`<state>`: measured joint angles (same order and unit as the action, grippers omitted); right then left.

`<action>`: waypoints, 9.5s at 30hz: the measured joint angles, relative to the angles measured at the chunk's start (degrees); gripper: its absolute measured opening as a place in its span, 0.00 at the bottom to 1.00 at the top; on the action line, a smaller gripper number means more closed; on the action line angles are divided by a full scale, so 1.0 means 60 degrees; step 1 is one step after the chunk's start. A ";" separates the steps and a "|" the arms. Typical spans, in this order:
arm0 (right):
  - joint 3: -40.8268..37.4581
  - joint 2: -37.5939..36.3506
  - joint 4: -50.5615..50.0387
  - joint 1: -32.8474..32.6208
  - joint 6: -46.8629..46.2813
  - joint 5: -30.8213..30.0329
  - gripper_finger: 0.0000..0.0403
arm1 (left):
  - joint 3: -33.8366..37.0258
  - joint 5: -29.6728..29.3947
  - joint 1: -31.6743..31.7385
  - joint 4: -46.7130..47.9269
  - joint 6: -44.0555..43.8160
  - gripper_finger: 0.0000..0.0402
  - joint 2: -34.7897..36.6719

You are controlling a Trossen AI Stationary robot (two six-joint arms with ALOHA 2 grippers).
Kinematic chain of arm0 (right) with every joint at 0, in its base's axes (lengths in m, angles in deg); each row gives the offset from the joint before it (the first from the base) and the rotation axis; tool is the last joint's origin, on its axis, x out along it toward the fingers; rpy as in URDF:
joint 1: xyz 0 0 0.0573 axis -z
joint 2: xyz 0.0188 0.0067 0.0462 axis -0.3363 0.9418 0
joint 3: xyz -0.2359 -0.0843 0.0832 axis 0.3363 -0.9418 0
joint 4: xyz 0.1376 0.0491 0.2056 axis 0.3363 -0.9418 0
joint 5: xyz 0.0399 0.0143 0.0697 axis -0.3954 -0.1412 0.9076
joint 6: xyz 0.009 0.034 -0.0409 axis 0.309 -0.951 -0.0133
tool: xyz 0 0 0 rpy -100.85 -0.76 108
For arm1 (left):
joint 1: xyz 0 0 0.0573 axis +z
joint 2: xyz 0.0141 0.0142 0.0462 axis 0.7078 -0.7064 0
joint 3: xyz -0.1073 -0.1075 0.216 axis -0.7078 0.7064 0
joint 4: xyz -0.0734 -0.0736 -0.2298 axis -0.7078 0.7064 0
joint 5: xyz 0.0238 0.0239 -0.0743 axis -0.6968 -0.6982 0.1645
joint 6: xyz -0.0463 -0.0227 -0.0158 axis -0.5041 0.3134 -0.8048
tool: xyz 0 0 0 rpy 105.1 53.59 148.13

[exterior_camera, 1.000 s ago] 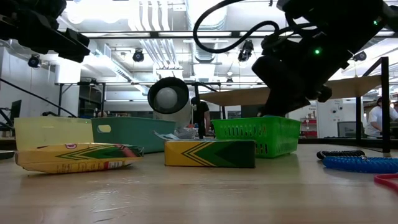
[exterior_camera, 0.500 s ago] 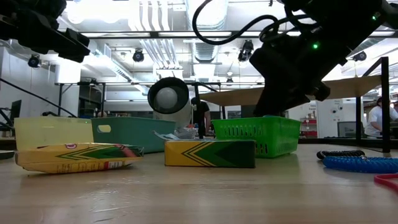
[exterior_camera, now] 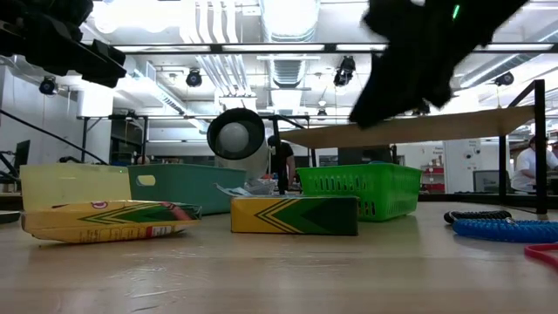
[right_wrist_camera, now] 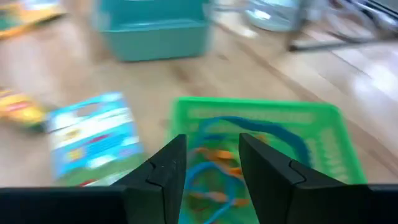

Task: Pick & Place Office Desk Supplies
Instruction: Put the red rubber band into the green bin

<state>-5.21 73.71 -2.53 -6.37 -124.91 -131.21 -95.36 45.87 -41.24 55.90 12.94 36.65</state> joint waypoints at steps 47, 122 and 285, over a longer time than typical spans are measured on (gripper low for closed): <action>0.0677 0.0895 -0.0657 -0.1754 -0.8919 0.6679 0.30 | 0.0000 0.0000 -0.0001 0.0004 0.0003 0.41 -0.0004; 0.2459 0.3108 -0.2707 -0.0763 -0.7448 0.8507 0.17 | 0.0000 0.0000 -0.0001 0.0003 -0.0001 0.41 -0.0248; 0.0692 0.0486 -0.3085 0.1279 -0.1251 0.1014 0.02 | 0.0000 0.0000 -0.0001 0.0007 0.0001 0.41 -0.0248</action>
<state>-1.06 76.63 -21.04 1.31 -132.41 -125.12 -95.36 45.87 -41.24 55.94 12.94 35.16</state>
